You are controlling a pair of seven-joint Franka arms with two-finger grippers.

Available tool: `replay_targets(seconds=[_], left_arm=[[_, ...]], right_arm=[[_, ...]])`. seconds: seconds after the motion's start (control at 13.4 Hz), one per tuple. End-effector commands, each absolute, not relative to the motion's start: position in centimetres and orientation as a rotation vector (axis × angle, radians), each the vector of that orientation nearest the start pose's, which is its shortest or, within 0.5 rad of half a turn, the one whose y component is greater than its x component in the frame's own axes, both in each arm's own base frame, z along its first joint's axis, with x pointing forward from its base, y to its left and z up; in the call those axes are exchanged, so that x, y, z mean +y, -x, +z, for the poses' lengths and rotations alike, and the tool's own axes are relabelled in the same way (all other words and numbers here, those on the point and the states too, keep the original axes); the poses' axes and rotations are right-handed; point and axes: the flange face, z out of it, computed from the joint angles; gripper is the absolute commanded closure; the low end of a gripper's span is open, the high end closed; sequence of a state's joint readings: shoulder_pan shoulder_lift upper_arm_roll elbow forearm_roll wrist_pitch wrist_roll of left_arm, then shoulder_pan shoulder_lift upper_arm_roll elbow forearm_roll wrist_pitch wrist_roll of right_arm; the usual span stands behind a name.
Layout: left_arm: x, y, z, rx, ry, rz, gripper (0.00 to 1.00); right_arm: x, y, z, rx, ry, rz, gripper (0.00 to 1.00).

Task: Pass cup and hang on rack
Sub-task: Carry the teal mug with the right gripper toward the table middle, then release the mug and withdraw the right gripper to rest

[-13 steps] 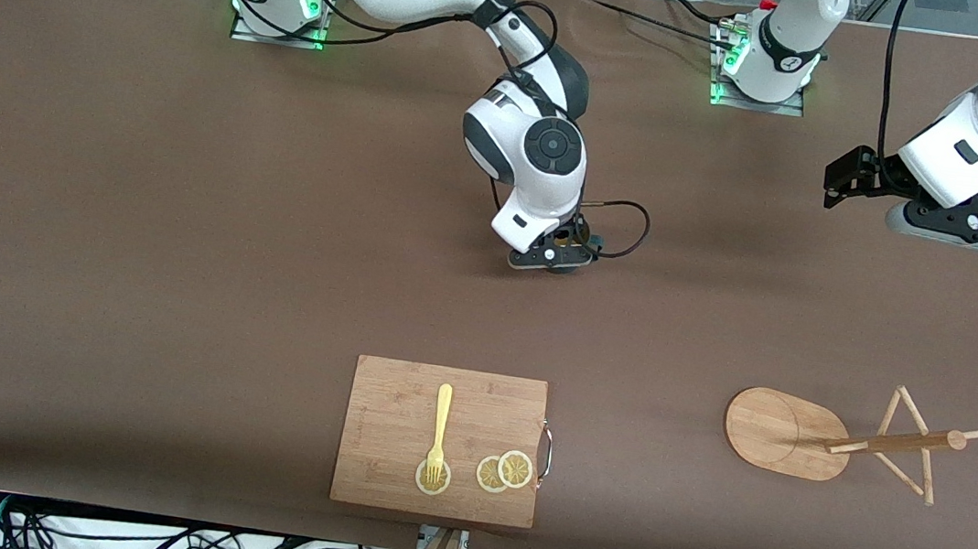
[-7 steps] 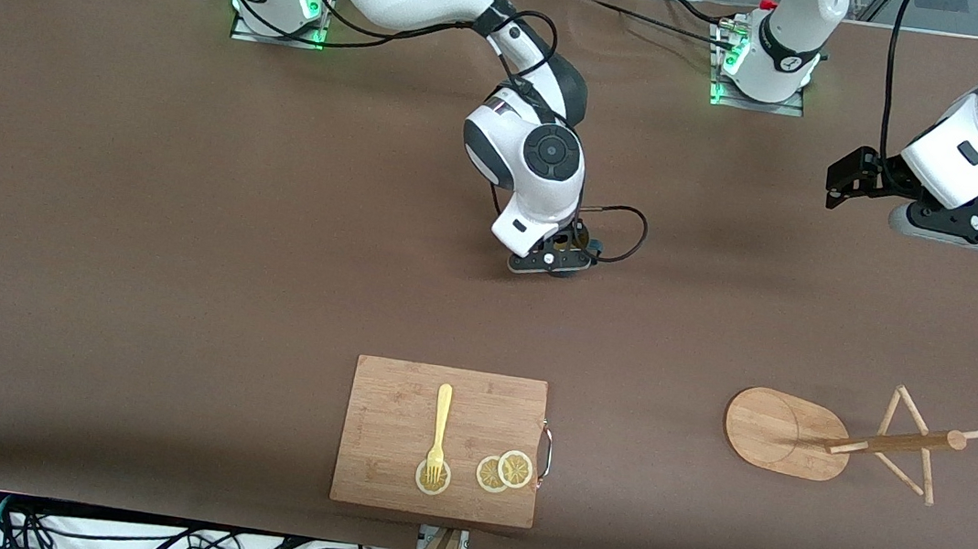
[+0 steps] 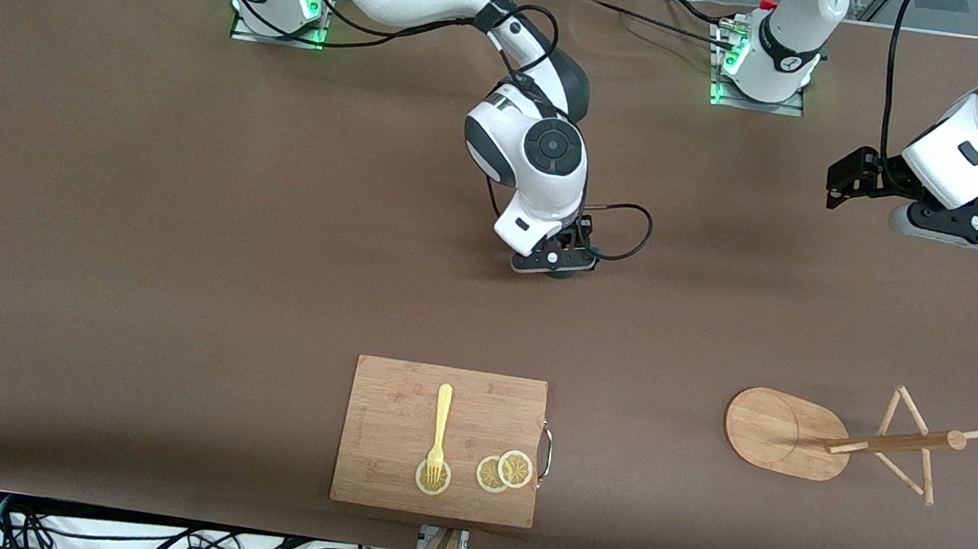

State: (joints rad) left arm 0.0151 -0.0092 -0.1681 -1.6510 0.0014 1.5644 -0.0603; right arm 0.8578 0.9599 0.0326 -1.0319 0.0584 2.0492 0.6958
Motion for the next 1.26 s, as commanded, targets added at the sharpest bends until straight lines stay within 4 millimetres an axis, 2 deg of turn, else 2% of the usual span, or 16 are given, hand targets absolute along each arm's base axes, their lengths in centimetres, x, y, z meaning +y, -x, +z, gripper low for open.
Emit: replay_targets(seconds=[0.0, 0.07, 0.22, 0.3, 0.45, 0.59, 0.67, 0.74, 0.97, 1.19], left_arm=[[-8.2, -54.2, 59.7, 0.151, 3.126, 0.129, 0.0], [-8.2, -54.2, 59.6, 0.151, 3.128, 0.129, 0.0], [-8.2, -54.2, 59.6, 0.146, 3.128, 0.132, 0.0], [-8.0, -54.2, 59.7, 0.146, 3.128, 0.129, 0.0], [-8.0, -54.2, 59.6, 0.149, 3.126, 0.131, 0.0], [-8.0, -54.2, 59.5, 0.149, 3.128, 0.134, 0.0], [-7.9, -54.2, 59.5, 0.146, 3.127, 0.137, 0.0], [-7.8, -54.1, 59.5, 0.146, 3.127, 0.144, 0.0], [-7.9, -54.1, 59.2, 0.144, 3.131, 0.164, 0.0], [-7.9, -54.2, 58.7, 0.142, 3.134, 0.194, 0.0]], right_arm=[[59.4, -50.5, 31.8, -0.211, 3.035, 0.032, 0.37], [58.2, -51.6, 34.7, -0.182, 3.017, 0.019, 0.34], [54.6, -54.4, 39.1, -0.147, 3.003, 0.0, 0.18], [51.7, -56.1, 42.2, -0.152, 3.0, -0.017, 0.0], [45.0, -58.9, 47.2, -0.104, 3.03, 0.007, 0.0], [36.2, -62.3, 51.0, 0.068, 3.047, 0.049, 0.0], [32.9, -62.6, 53.2, 0.103, 3.036, 0.086, 0.0], [30.6, -62.2, 55.1, 0.105, 3.031, 0.128, 0.0], [22.5, -60.0, 60.4, 0.151, 3.065, 0.16, 0.0], [15.4, -57.6, 61.8, 0.123, 3.067, 0.168, 0.0]])
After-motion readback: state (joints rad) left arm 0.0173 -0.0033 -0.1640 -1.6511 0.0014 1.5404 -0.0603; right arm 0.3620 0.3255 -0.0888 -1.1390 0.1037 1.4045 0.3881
